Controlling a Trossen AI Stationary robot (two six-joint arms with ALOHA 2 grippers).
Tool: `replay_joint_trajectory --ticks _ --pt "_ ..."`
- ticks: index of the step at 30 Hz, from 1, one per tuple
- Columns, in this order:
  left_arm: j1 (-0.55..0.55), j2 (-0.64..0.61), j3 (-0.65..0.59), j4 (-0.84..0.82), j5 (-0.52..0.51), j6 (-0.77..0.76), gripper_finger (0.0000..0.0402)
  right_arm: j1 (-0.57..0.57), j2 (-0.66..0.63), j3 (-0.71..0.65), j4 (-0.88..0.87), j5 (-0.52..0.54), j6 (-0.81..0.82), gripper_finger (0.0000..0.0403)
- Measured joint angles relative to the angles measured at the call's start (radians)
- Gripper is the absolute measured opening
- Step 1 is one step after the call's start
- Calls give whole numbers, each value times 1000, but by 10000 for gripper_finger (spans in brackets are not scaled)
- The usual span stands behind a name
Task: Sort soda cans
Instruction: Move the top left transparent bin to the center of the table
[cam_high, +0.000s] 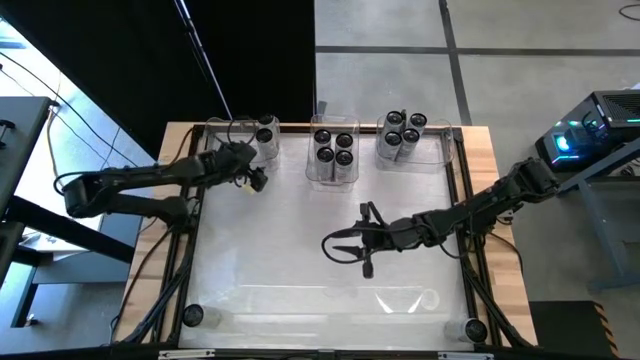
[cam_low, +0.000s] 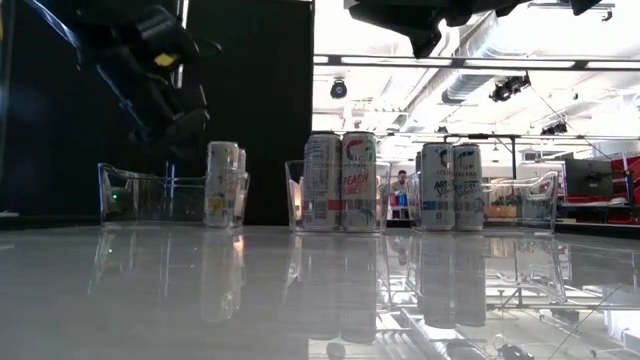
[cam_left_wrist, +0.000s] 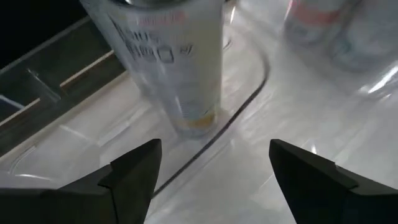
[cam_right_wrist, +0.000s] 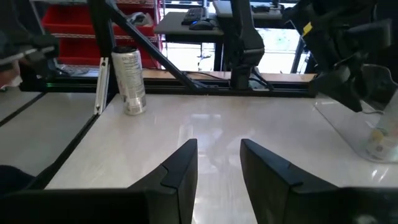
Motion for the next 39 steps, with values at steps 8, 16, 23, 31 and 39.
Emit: replay_joint_trajectory --ticks 8,16,23,31,39 --pt "10 135 0 91 -36 42 262 -3 0 0 -5 5 41 116" --pt "6 194 1 106 -38 101 240 -4 0 0 -21 5 41 116" --pt "-25 189 2 107 -7 189 195 -4 0 0 -22 4 45 116" --pt "-54 189 18 103 63 230 117 -4 0 0 -28 3 57 116" --pt "-89 187 23 75 166 279 47 -4 1 0 -29 3 59 116"
